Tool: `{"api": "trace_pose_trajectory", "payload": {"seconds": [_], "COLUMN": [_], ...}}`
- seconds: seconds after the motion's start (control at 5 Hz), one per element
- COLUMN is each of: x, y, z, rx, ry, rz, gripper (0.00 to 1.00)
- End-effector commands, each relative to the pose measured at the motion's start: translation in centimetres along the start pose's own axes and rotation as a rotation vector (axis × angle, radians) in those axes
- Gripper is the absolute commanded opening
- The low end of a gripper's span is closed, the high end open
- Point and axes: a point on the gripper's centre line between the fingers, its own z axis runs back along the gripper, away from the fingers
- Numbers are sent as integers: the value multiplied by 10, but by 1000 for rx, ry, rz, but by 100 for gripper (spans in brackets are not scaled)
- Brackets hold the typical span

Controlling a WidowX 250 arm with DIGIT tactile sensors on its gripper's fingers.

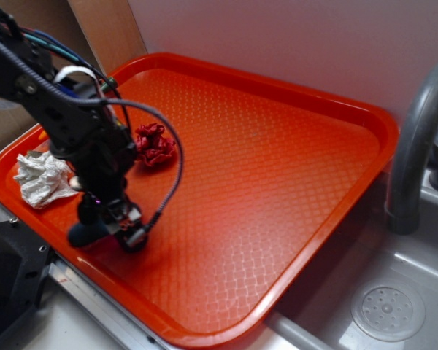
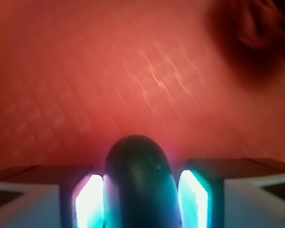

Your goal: Grab the plastic pickle.

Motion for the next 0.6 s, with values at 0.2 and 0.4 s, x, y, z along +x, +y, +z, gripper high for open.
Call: {"api": "trace_pose_trajectory", "payload": {"seconds": [0.2,0.4], "x": [82,77], "y": [4,-6], "z": [154,192], "rx": [25,20], "ry": [-39,-96], "rz": [294,292], "gripper": [0,0]}}
